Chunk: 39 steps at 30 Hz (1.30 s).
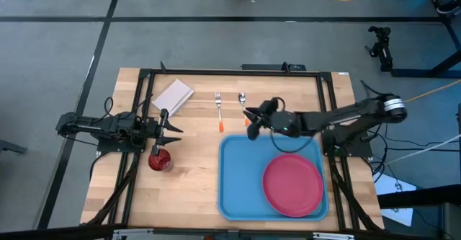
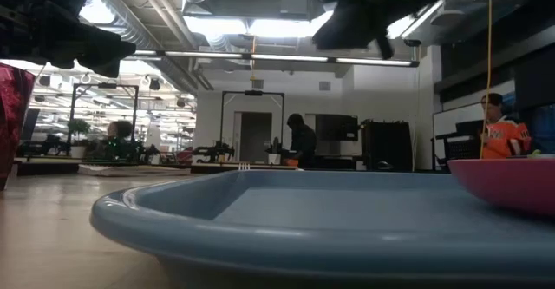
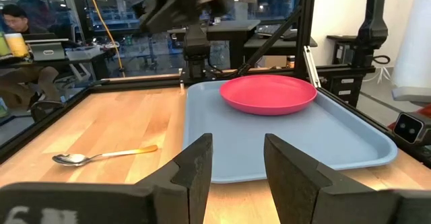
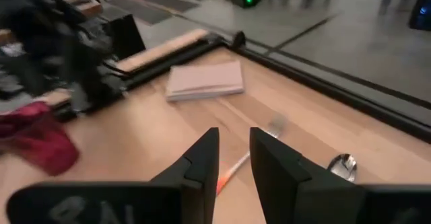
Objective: Pick and place plate/cup/fork/spoon on tray
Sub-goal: Put the orange spoon on the blue tray
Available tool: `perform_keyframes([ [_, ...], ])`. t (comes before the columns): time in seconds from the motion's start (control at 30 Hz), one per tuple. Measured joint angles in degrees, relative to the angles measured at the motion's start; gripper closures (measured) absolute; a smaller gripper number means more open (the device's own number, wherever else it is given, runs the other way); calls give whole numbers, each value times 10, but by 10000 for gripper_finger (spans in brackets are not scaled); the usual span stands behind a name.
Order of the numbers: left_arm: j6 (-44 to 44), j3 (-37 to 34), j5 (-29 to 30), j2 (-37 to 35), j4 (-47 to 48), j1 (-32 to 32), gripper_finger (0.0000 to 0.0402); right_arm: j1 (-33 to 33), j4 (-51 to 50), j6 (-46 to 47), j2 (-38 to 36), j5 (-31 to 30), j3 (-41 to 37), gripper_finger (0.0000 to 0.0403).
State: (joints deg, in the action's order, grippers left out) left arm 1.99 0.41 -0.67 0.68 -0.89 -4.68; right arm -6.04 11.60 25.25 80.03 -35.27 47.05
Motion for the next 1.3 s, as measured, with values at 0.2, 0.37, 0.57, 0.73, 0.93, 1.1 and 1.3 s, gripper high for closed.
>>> perform_keyframes([
  [0.2, 0, 0, 0, 0, 0, 0, 275, 75, -11, 54, 85, 112, 41, 315],
  [0.37, 0, 0, 0, 0, 0, 0, 275, 125, -91, 82, 139, 171, 106, 315],
  [0.57, 0, 0, 0, 0, 0, 0, 275, 155, -264, 94, 207, 170, 214, 315],
  [0.73, 0, 0, 0, 0, 0, 0, 275, 172, -361, 145, 271, 172, 272, 315],
  [0.93, 0, 0, 0, 0, 0, 0, 275, 188, -411, 198, 330, 190, 298, 315],
  [1.1, 0, 0, 0, 0, 0, 0, 275, 190, -414, 212, 339, 197, 300, 315],
  [1.3, 0, 0, 0, 0, 0, 0, 275, 190, -429, 212, 339, 196, 300, 315],
])
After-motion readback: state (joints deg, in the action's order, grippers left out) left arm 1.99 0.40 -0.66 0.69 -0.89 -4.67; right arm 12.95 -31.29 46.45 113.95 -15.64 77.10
